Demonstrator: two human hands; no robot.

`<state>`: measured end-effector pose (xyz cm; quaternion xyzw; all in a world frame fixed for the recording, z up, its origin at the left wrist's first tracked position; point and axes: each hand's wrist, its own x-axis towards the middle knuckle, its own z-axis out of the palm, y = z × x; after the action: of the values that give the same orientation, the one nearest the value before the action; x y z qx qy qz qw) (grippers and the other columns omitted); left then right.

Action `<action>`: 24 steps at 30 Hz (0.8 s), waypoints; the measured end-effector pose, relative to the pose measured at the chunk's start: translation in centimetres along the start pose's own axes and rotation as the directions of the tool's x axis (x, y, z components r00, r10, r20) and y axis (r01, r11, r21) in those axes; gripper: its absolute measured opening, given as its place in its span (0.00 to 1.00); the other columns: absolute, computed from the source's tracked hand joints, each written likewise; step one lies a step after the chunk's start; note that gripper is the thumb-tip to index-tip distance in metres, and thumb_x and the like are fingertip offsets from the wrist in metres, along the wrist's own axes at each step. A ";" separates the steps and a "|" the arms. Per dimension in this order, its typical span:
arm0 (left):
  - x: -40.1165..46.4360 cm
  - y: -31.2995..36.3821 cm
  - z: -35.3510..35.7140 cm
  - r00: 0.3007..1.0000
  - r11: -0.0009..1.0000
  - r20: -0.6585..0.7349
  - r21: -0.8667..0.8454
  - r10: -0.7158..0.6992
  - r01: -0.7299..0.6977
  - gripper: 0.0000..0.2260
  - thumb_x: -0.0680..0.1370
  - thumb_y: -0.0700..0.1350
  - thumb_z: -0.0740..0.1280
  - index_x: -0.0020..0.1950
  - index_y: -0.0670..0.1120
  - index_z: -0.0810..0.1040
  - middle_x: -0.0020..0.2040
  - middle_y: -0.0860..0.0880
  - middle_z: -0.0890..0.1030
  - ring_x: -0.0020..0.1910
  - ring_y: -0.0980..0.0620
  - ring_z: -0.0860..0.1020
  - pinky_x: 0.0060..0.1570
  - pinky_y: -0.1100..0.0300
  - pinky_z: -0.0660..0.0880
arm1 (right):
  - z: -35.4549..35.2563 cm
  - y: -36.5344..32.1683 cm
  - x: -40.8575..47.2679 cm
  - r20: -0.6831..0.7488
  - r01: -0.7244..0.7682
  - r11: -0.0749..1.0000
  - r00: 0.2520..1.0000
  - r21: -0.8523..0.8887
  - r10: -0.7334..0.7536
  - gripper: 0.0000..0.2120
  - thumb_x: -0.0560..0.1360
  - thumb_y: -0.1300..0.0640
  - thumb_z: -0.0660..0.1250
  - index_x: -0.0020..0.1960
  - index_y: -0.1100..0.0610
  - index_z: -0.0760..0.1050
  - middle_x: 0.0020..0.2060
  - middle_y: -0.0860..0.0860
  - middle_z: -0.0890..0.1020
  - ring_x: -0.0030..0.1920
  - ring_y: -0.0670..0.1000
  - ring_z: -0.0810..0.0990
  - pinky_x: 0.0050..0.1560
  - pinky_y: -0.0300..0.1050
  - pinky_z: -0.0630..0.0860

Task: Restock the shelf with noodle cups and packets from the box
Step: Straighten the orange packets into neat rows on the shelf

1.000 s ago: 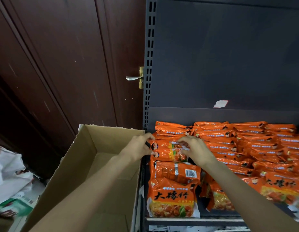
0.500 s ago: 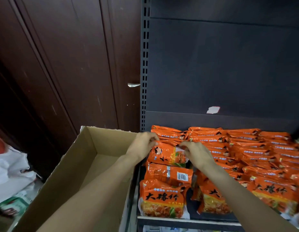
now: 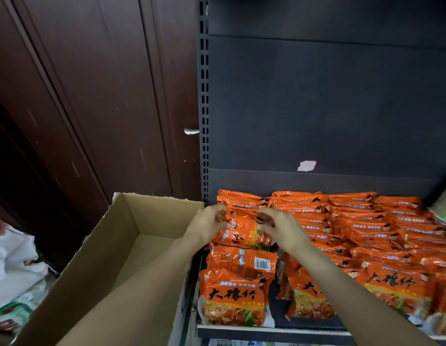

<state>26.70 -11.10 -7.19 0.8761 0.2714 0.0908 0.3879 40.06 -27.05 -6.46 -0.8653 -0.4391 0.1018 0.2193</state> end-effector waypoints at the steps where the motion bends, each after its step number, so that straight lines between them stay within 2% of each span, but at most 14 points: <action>1: 0.1 0.1 0.1 1.000 1.000 -0.006 -0.004 0.011 -0.011 0.15 0.72 0.48 0.73 0.56 0.47 0.76 0.51 0.48 0.80 0.50 0.49 0.78 0.51 0.55 0.76 | -0.1 -0.3 0.1 -0.006 0.016 0.998 1.000 0.056 -0.016 0.22 0.74 0.52 0.69 0.67 0.45 0.70 0.58 0.49 0.79 0.56 0.50 0.78 0.55 0.50 0.78; 3: 0.0 0.3 0.3 0.999 0.999 -0.023 -0.010 0.037 -0.037 0.13 0.72 0.48 0.73 0.53 0.48 0.77 0.48 0.50 0.79 0.49 0.49 0.79 0.51 0.53 0.77 | 0.0 -1.0 0.3 -0.011 0.058 0.990 0.998 0.127 -0.057 0.24 0.73 0.52 0.70 0.68 0.45 0.69 0.60 0.49 0.77 0.58 0.49 0.77 0.59 0.48 0.75; 5: 0.0 0.7 0.3 0.997 0.998 -0.046 0.010 0.069 -0.069 0.12 0.71 0.48 0.74 0.52 0.49 0.78 0.47 0.52 0.79 0.48 0.50 0.78 0.51 0.52 0.77 | 0.4 -1.5 0.8 -0.051 0.089 0.993 0.995 0.074 -0.086 0.21 0.73 0.51 0.70 0.65 0.46 0.73 0.60 0.48 0.78 0.59 0.49 0.77 0.59 0.48 0.75; 7: 0.1 1.0 0.2 0.993 0.994 -0.065 0.043 0.100 -0.097 0.11 0.71 0.49 0.74 0.51 0.50 0.79 0.47 0.52 0.80 0.48 0.51 0.78 0.51 0.53 0.77 | 0.7 -1.8 1.1 -0.121 0.075 0.997 0.990 0.027 -0.072 0.15 0.73 0.51 0.70 0.59 0.49 0.77 0.56 0.47 0.81 0.56 0.49 0.79 0.55 0.47 0.76; 9: 0.3 1.0 0.0 0.991 0.992 -0.067 0.045 0.119 -0.116 0.10 0.71 0.49 0.74 0.51 0.52 0.80 0.48 0.53 0.81 0.48 0.53 0.79 0.52 0.54 0.76 | 0.8 -1.7 0.9 -0.163 0.055 0.997 0.986 0.046 -0.047 0.09 0.73 0.52 0.70 0.52 0.51 0.80 0.48 0.46 0.83 0.48 0.47 0.80 0.47 0.42 0.74; 11: 0.3 0.8 -0.3 0.993 0.993 -0.024 -0.003 0.116 -0.116 0.13 0.71 0.47 0.74 0.54 0.52 0.79 0.51 0.54 0.81 0.50 0.55 0.78 0.55 0.54 0.76 | 0.8 -1.4 0.4 -0.177 0.034 0.996 0.984 0.082 -0.019 0.05 0.74 0.54 0.70 0.49 0.53 0.80 0.41 0.44 0.82 0.42 0.45 0.78 0.42 0.40 0.71; 13: 0.2 0.0 -0.5 0.994 0.996 0.063 -0.035 0.089 -0.087 0.18 0.72 0.46 0.74 0.61 0.52 0.77 0.56 0.55 0.77 0.54 0.57 0.75 0.58 0.57 0.74 | 0.5 -1.0 0.1 -0.168 0.007 0.987 0.986 0.162 0.021 0.02 0.74 0.56 0.69 0.45 0.54 0.79 0.37 0.43 0.79 0.39 0.45 0.78 0.41 0.42 0.73; 15: -0.1 -1.1 -0.7 0.986 0.999 0.161 -0.035 0.037 -0.031 0.22 0.72 0.45 0.73 0.65 0.50 0.74 0.56 0.56 0.74 0.56 0.56 0.72 0.59 0.57 0.71 | 0.1 -0.9 -0.2 -0.143 -0.005 0.982 0.989 0.190 0.033 0.03 0.74 0.57 0.69 0.41 0.53 0.77 0.34 0.44 0.78 0.35 0.44 0.77 0.39 0.41 0.73; 18: -0.3 -2.5 -0.4 0.974 0.997 0.225 -0.074 0.017 0.000 0.17 0.72 0.45 0.73 0.60 0.48 0.77 0.54 0.52 0.77 0.56 0.51 0.76 0.58 0.58 0.73 | 0.0 -1.4 -0.3 -0.146 0.013 0.985 0.989 0.170 0.012 0.08 0.75 0.57 0.68 0.38 0.53 0.74 0.29 0.46 0.76 0.29 0.45 0.73 0.34 0.39 0.70; 20: -0.3 -2.5 -0.5 0.982 0.998 0.186 -0.059 0.027 -0.016 0.13 0.72 0.46 0.73 0.56 0.48 0.78 0.50 0.52 0.78 0.52 0.51 0.77 0.53 0.60 0.74 | 0.5 -1.5 -0.5 -0.168 -0.001 0.982 0.985 0.189 0.033 0.10 0.75 0.57 0.68 0.36 0.53 0.71 0.27 0.47 0.74 0.27 0.45 0.71 0.33 0.42 0.71; 22: 0.0 -2.2 -1.0 0.992 1.000 0.121 -0.011 0.027 -0.026 0.12 0.73 0.47 0.72 0.56 0.48 0.78 0.50 0.52 0.79 0.50 0.53 0.77 0.51 0.60 0.74 | 0.8 -1.6 -0.6 -0.163 -0.019 0.978 0.985 0.209 0.054 0.10 0.75 0.58 0.67 0.37 0.56 0.71 0.28 0.50 0.75 0.27 0.48 0.72 0.34 0.47 0.75; 24: 0.3 -1.9 -1.7 0.996 0.998 0.078 0.054 0.031 -0.035 0.13 0.73 0.49 0.71 0.57 0.50 0.78 0.54 0.52 0.79 0.53 0.52 0.77 0.54 0.56 0.75 | 0.6 -1.4 -0.5 -0.094 -0.063 0.970 0.992 0.233 0.087 0.04 0.75 0.61 0.68 0.43 0.59 0.73 0.36 0.54 0.80 0.36 0.51 0.79 0.44 0.51 0.79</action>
<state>25.61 -8.83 -7.45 0.8938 0.2441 0.0559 0.3720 38.51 -26.56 -6.37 -0.8542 -0.3794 0.1151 0.3364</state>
